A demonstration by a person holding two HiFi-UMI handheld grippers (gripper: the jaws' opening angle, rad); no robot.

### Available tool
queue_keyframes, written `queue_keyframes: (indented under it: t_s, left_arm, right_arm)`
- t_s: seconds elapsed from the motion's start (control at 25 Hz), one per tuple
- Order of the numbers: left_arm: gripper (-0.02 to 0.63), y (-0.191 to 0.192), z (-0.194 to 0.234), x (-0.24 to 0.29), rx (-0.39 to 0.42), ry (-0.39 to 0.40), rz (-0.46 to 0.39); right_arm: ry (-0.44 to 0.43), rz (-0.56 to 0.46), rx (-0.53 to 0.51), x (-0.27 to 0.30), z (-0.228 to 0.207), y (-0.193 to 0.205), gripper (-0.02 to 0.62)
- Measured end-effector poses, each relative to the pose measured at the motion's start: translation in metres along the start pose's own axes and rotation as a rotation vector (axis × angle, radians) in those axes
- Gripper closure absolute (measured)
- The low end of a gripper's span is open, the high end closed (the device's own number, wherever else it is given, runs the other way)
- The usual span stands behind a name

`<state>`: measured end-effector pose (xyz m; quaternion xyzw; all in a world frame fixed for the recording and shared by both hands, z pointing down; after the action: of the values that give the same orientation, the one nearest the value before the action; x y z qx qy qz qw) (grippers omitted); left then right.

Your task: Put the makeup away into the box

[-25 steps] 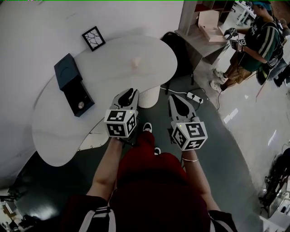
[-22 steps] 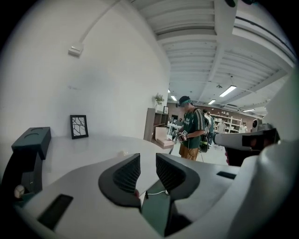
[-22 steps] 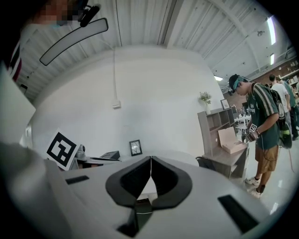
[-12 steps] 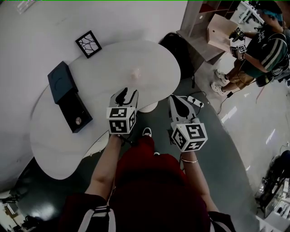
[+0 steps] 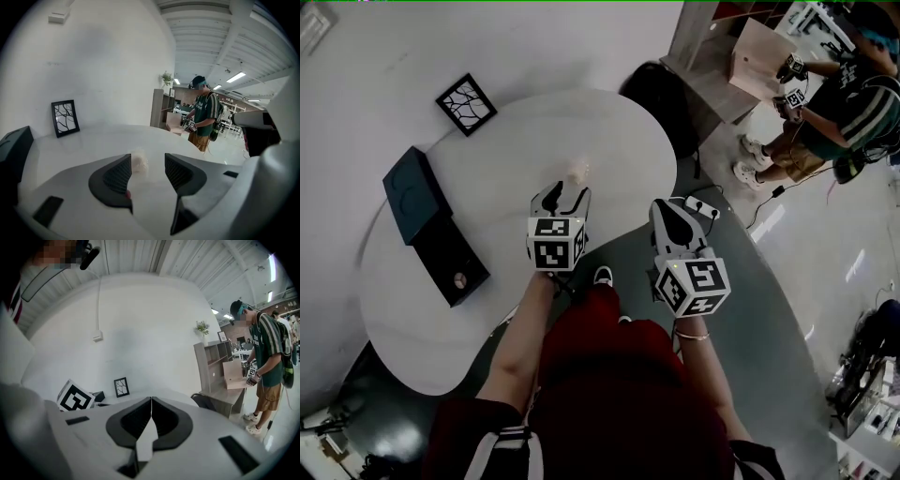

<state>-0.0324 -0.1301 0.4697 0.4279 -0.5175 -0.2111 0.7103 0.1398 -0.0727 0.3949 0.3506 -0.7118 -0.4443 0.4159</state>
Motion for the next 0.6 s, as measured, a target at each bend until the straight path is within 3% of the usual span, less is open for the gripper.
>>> queue_keyframes:
  t_s: [0.6]
  left_arm:
    - [0.387, 0.0, 0.018, 0.061, 0.134, -0.026, 0.104]
  right_arm:
    - [0.038, 0.068, 0.038, 0.047, -0.021, 0.006, 0.58]
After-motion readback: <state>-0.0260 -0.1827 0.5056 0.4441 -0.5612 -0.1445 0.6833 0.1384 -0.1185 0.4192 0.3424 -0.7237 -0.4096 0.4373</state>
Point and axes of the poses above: the fingertips, and each gripper's own axes: x forward along the fingers, z to its left, y out of its underside, the point moved 3 cm from there along -x, backward along the fingers, and after that the axes turned 1 degree about y, right-handed, at the moved point
